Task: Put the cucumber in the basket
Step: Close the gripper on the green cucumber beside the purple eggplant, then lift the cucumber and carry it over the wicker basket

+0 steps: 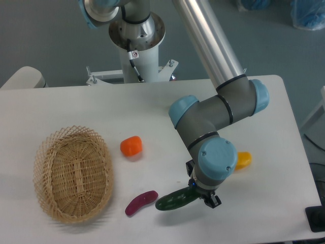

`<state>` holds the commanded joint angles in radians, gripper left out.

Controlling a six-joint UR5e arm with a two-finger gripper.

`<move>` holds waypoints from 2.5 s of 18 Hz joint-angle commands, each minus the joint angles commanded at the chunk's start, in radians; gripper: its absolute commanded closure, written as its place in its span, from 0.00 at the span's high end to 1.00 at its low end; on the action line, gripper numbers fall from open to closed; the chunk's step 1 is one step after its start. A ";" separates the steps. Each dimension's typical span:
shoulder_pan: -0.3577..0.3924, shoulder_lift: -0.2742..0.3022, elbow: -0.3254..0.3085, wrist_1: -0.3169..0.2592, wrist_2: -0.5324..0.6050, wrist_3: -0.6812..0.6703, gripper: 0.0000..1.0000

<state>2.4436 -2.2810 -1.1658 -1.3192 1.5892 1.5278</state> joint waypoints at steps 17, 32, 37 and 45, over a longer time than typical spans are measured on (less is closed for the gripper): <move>-0.018 0.069 -0.032 -0.054 -0.014 -0.021 0.20; -0.086 0.202 -0.147 -0.107 -0.081 -0.120 0.20; -0.153 0.253 -0.156 -0.176 -0.114 -0.185 0.20; -0.293 0.247 -0.215 -0.157 -0.110 -0.388 0.20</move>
<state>2.1508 -2.0340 -1.3805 -1.4758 1.4787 1.1400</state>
